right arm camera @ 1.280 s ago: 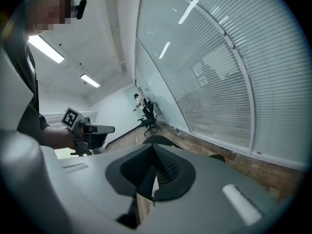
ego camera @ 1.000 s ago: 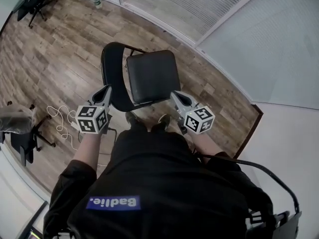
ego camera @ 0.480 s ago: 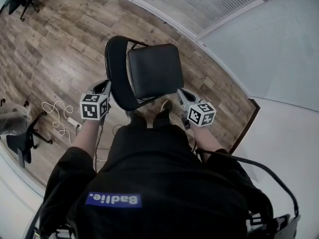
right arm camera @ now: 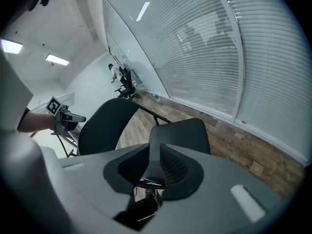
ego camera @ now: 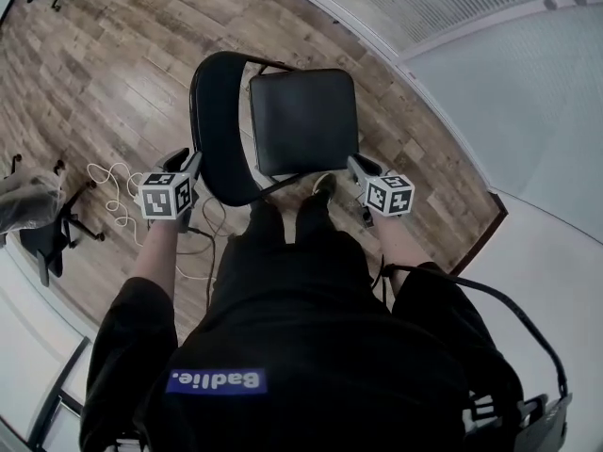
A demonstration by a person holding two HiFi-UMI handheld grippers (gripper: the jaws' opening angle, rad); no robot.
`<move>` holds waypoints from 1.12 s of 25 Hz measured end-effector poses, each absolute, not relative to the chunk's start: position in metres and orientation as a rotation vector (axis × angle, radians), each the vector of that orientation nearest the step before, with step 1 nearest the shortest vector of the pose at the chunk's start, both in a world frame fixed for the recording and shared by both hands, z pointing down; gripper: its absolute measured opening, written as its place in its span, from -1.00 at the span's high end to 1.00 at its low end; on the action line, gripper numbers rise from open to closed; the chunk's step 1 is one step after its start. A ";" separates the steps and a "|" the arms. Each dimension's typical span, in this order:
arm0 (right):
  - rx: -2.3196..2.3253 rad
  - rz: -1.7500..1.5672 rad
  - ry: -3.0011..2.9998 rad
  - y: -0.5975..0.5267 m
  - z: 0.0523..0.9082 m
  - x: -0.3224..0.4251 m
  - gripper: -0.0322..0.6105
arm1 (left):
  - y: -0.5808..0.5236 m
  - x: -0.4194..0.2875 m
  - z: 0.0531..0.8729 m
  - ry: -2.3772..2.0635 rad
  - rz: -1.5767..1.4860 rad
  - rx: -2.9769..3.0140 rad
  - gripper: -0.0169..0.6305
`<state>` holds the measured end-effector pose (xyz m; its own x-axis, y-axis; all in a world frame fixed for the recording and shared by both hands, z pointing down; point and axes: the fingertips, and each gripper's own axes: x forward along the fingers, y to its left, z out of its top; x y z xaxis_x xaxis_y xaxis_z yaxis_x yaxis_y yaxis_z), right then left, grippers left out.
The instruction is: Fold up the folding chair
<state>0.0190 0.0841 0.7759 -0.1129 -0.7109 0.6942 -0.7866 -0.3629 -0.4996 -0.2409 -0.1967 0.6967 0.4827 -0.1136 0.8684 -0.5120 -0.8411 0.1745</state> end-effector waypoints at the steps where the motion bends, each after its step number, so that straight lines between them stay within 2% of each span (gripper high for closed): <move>1: 2.026 1.532 -1.723 0.087 0.787 0.025 0.75 | -0.198 -0.238 0.701 -0.523 1.319 2.302 0.62; 8: 2.010 1.712 -1.672 0.095 0.847 0.069 0.31 | -0.201 -0.222 0.724 -0.482 1.384 2.201 0.48; 16: 1.951 1.801 -1.613 0.107 0.921 0.084 0.08 | -0.204 -0.218 0.746 -0.422 1.417 2.121 0.39; 28: 1.877 1.922 -1.534 0.120 1.037 0.112 -0.21 | -0.204 -0.195 0.783 -0.432 1.407 2.063 0.39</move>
<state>0.1117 0.1196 1.0367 -0.2627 -0.5717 0.7772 -0.6312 -0.5074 -0.5866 -0.1953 -0.2037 0.7832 0.3856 0.0643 0.9204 -0.5698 -0.7680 0.2924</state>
